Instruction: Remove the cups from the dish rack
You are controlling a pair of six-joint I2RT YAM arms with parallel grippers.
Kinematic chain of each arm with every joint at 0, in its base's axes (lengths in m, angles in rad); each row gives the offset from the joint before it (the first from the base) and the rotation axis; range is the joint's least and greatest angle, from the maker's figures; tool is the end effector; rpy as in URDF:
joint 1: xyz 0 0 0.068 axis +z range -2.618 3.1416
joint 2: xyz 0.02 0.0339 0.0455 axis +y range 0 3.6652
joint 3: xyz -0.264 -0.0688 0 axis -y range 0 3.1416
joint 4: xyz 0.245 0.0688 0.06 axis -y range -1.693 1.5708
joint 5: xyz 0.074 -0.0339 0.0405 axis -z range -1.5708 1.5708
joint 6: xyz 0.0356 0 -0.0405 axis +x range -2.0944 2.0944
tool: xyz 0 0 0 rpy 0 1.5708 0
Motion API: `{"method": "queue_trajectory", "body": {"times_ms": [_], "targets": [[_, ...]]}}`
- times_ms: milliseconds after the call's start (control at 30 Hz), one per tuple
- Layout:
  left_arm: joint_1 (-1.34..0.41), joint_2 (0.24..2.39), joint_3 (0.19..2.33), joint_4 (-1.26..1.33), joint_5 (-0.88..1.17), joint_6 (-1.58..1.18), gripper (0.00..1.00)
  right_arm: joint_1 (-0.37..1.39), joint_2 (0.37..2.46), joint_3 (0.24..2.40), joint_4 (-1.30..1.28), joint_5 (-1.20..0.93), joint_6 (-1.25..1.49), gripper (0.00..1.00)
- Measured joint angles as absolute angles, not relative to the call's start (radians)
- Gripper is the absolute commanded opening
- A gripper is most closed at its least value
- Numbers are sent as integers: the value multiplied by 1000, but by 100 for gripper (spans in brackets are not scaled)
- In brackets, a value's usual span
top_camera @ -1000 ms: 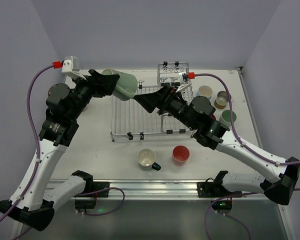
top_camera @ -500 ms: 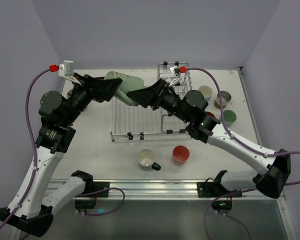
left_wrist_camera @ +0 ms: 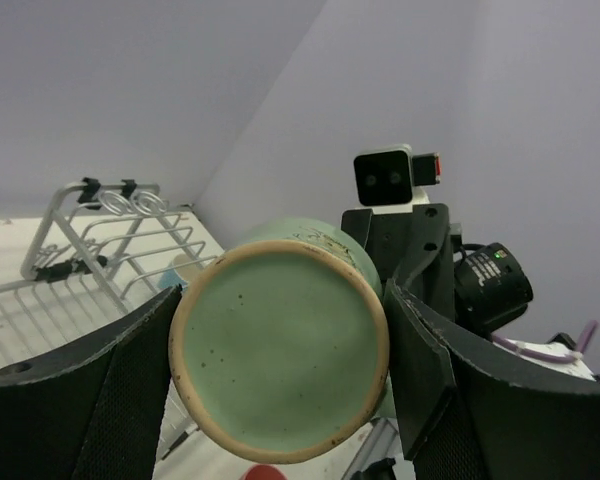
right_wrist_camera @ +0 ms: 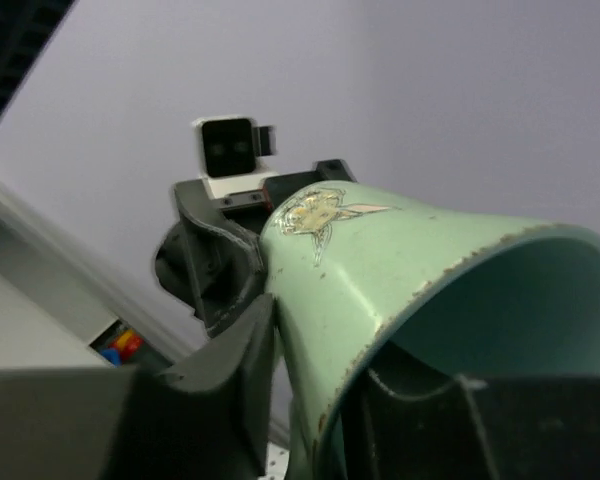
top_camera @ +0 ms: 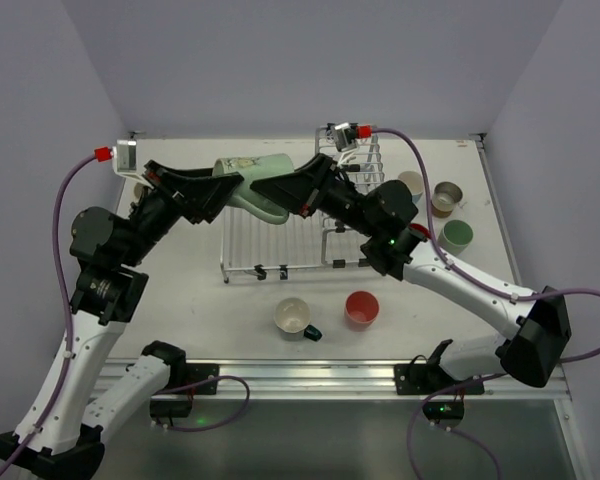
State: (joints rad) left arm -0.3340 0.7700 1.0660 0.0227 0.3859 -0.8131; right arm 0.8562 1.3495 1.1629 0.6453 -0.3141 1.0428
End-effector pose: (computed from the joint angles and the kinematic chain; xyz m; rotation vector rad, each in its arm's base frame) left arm 0.1363 -0.0615 0.4597 0.0335 1.3766 -1.2157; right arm 0.1953 0.2419 0.4323 -0.2097 1.3313 1.8292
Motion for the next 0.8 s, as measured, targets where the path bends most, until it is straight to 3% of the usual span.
{"method": "queue_trajectory", "body": {"times_ms": [67, 100, 167, 200, 300, 433, 800], "targets": [[-333, 761, 1048, 45, 393, -847, 14, 856, 1349, 1161, 688, -337, 1078, 8], [-333, 756, 1045, 59, 398, -858, 34, 856, 1349, 1158, 714, -355, 1106, 0], [-333, 743, 1044, 74, 398, -861, 55, 859, 1345, 1151, 752, -363, 1121, 0], [-334, 737, 1044, 71, 401, -856, 72, 863, 1343, 1144, 768, -370, 1126, 0], [-336, 726, 1043, 42, 408, -834, 90, 868, 1332, 1114, 792, -370, 1127, 0], [-334, 709, 1074, -24, 357, -738, 100, 861, 1286, 1068, 682, -361, 1084, 0], [-334, 530, 1100, -202, 245, -491, 100, 856, 908, 1089, -118, -159, 738, 0]]}}
